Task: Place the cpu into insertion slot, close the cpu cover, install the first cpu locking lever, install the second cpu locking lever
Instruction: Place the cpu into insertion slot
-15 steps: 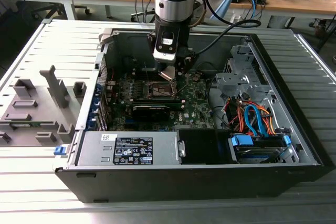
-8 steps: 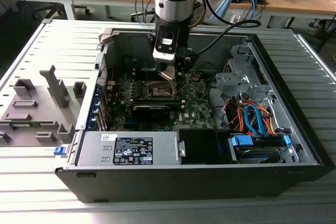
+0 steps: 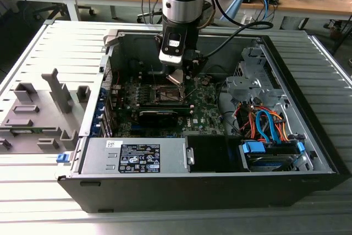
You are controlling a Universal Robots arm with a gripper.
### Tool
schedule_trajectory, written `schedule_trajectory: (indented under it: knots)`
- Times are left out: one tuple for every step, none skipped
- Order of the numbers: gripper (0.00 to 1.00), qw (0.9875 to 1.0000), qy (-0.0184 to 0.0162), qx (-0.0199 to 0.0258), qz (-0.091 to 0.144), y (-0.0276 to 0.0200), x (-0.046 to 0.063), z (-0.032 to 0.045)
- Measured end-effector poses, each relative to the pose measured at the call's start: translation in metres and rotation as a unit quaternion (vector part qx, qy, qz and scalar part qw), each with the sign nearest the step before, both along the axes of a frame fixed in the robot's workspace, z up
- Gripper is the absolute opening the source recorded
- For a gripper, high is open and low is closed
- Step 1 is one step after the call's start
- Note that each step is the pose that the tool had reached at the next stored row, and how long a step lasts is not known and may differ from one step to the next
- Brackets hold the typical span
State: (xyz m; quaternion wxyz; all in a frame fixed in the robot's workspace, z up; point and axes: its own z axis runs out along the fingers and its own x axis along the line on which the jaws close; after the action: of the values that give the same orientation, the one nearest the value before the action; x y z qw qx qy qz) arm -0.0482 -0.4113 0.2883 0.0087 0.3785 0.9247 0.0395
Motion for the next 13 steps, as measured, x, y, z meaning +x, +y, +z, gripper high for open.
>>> schedule_trajectory:
  knots:
    - [0.54,1.0000,0.0000,0.0000,-0.002,0.0000,0.0000,0.0000]
    - [0.54,1.0000,0.0000,0.0000,-0.003,0.0000,0.0000,0.0000]
    - [0.54,1.0000,0.0000,0.0000,-0.004,0.0000,0.0000,0.0000]
    - [0.54,1.0000,0.0000,0.0000,-0.005,0.0000,0.0000,0.0000]
    - [0.54,1.0000,0.0000,0.0000,-0.006,0.0000,0.0000,0.0000]
    - [0.54,1.0000,0.0000,0.0000,-0.007,0.0000,0.0000,0.0000]
    - [0.54,1.0000,0.0000,0.0000,-0.008,0.0000,0.0000,0.0000]
    - [0.54,1.0000,0.0000,0.0000,-0.009,0.0000,0.0000,0.0000]
    - [0.54,1.0000,0.0000,0.0000,-0.009,0.0000,0.0000,0.0000]
    - [0.54,1.0000,0.0000,0.0000,-0.010,0.0000,0.0000,0.0000]
    - [0.54,0.9999,0.0000,0.0000,-0.010,0.0000,0.0000,0.0000]
    - [0.54,0.9999,0.0000,0.0000,-0.011,0.0000,0.0000,0.0000]
    - [0.54,0.9999,0.0000,0.0000,-0.011,0.0000,0.0000,0.0000]
